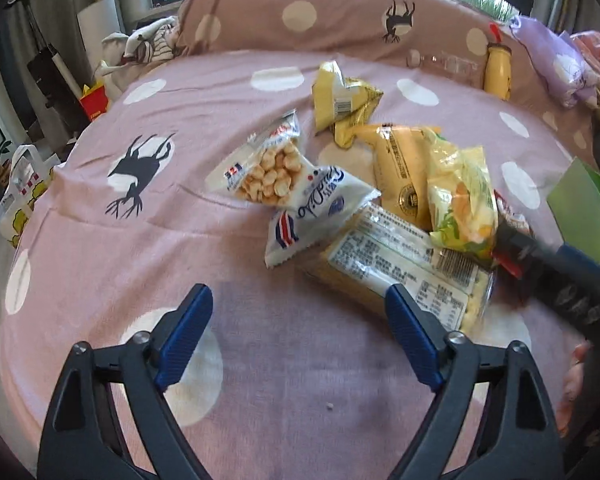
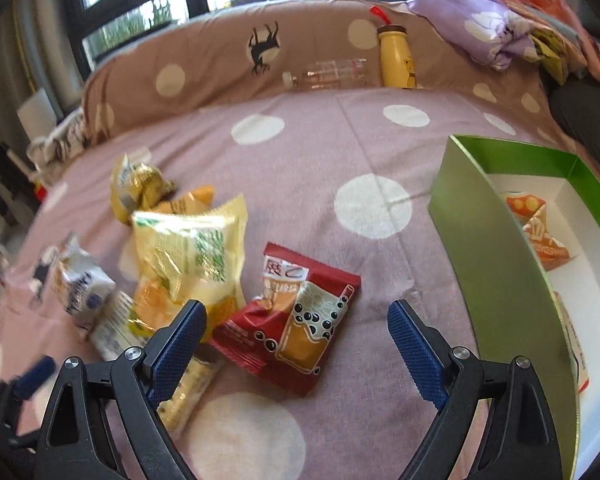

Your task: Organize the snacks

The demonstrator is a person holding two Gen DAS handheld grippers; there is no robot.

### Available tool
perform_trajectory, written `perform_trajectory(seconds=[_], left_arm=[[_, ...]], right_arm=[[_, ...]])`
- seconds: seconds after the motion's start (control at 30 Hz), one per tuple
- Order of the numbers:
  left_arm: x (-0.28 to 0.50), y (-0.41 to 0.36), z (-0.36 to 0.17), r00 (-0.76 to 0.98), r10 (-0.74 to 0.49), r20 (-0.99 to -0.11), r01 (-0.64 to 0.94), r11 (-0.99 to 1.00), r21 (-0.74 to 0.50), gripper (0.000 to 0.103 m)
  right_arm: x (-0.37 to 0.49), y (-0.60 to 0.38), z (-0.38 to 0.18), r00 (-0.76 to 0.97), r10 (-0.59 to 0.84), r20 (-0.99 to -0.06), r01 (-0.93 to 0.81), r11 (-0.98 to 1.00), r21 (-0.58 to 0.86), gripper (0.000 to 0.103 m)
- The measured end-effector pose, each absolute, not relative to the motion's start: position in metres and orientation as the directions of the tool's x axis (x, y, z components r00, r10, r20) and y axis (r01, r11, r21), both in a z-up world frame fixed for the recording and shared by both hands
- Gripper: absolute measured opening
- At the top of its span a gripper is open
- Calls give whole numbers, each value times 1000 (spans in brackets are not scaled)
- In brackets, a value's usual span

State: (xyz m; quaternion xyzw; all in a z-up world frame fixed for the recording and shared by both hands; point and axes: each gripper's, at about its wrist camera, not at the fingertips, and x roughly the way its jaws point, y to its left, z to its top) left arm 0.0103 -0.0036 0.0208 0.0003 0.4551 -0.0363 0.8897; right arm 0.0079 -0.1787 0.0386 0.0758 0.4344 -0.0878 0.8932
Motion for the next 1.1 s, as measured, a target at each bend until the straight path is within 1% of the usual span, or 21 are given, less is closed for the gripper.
perform_trajectory(seconds=[0.03,0.1,0.13,0.17,0.23,0.37,0.47,0.57,1.1], left_arm=[[11,-1,20,577,-80,-813,67,996,-50,88],[11,3,16,572,-95,-815,58,995,-76,94],[13,6,14,567,-96,-818,43,995,-87,100],[15,9,12,560,-104,-822,27,994,-107,103],[16,17,8,548,-153,-823,3,984,-181,103],[11,13,10,585,-143,-799,29,987,-156,103],[11,17,8,593,-170,-787,34,982,-186,103],[9,18,7,605,-175,-777,39,981,-191,103],[12,19,7,616,-182,-766,42,979,-199,103]], right_arm=[[9,-179,34,599,-84,-796,222,973,64,92],[11,-185,27,595,-59,-802,235,966,103,94],[11,-187,25,601,-60,-797,244,963,111,101],[11,-189,22,606,-68,-792,253,961,111,102],[9,-189,21,619,-66,-782,250,961,117,102],[8,-190,20,623,-59,-780,249,960,126,103],[9,-189,20,622,-62,-781,249,961,122,103],[10,-190,19,621,-61,-781,248,961,122,103],[9,-189,20,622,-61,-781,248,961,123,103]])
